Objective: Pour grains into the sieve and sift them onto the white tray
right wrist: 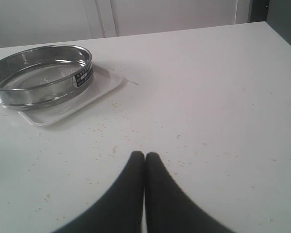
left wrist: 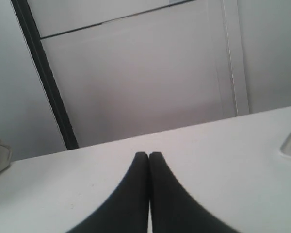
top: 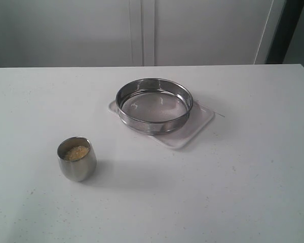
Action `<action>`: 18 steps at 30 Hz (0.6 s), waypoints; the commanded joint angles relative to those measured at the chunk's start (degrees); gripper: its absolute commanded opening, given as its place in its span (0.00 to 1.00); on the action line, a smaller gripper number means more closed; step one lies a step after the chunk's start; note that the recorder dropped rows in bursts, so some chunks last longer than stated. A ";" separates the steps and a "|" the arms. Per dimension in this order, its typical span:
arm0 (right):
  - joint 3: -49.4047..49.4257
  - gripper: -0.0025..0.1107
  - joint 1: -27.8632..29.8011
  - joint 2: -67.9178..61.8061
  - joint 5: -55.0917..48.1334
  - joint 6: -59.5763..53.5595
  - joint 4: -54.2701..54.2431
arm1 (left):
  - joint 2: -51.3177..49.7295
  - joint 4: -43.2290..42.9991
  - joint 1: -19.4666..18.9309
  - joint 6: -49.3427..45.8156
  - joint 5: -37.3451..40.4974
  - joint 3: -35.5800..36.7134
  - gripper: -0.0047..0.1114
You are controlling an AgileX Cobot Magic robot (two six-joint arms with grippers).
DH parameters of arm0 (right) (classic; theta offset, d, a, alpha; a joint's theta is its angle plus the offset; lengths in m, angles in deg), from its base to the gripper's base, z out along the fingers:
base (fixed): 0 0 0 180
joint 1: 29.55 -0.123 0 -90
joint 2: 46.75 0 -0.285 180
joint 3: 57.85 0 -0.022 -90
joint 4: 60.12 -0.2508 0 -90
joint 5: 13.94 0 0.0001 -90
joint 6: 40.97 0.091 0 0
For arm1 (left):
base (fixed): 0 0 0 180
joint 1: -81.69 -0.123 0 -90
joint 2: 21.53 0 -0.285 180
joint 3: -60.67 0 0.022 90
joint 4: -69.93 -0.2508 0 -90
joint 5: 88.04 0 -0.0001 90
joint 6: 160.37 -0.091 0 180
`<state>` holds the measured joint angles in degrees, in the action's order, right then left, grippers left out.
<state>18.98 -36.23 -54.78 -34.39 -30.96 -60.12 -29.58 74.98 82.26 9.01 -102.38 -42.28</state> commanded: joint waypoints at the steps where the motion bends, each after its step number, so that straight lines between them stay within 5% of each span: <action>1: 0.39 0.02 -0.10 0.24 0.84 0.26 0.47 | 0.27 0.63 0.15 5.73 -5.93 0.17 0.04; 9: 0.39 0.02 -0.10 0.24 0.84 0.26 0.47 | 0.27 0.63 0.15 9.90 -6.86 0.17 0.04; 14: 0.39 0.02 -0.10 0.24 0.84 0.26 0.47 | -4.52 0.63 0.15 12.08 4.75 -1.10 0.04; 18: 0.39 0.02 -0.10 0.24 0.84 0.26 0.47 | -9.86 0.63 0.15 12.31 -2.35 -1.21 0.04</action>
<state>18.98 -36.23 -54.78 -34.39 -30.85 -60.12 -36.25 75.07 82.26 20.43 -100.32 -42.81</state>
